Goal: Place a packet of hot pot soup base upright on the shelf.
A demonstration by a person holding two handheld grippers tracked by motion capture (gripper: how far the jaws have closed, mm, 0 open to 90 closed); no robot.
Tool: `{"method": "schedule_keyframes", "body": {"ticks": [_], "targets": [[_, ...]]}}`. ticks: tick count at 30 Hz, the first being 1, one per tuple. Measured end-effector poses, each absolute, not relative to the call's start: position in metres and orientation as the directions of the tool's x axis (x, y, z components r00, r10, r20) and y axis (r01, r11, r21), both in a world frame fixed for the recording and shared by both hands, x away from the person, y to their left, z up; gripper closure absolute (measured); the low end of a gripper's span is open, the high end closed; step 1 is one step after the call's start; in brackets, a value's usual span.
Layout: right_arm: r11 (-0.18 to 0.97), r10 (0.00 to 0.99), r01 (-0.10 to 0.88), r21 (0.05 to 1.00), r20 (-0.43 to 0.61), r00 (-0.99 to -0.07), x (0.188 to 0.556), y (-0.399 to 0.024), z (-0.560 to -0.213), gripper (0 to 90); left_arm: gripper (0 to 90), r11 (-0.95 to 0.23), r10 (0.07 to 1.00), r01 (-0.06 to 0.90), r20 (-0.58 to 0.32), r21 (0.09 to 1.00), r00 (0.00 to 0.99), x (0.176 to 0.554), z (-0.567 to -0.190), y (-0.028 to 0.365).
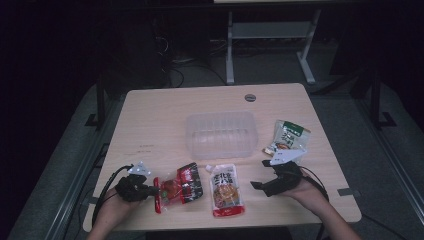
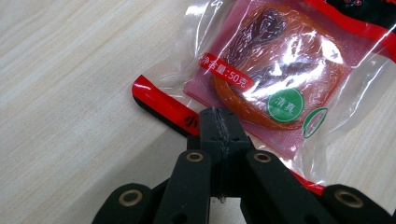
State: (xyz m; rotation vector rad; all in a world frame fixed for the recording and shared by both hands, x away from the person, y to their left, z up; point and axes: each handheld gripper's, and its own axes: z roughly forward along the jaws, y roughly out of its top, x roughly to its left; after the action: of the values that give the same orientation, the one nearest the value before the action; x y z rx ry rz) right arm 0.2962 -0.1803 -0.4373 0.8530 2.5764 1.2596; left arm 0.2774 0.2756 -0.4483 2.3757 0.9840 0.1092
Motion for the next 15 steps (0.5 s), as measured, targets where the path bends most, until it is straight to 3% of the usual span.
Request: {"method": "schedule_keyframes", "body": {"ticks": [15], "targets": [[0.528,0.448,0.366,0.766,0.115,-0.887,0.305,-0.12,-0.428,10.3,89.7,-0.574,0.672,0.63,-0.138,0.524,0.727,0.278,-0.448,0.276]]}}
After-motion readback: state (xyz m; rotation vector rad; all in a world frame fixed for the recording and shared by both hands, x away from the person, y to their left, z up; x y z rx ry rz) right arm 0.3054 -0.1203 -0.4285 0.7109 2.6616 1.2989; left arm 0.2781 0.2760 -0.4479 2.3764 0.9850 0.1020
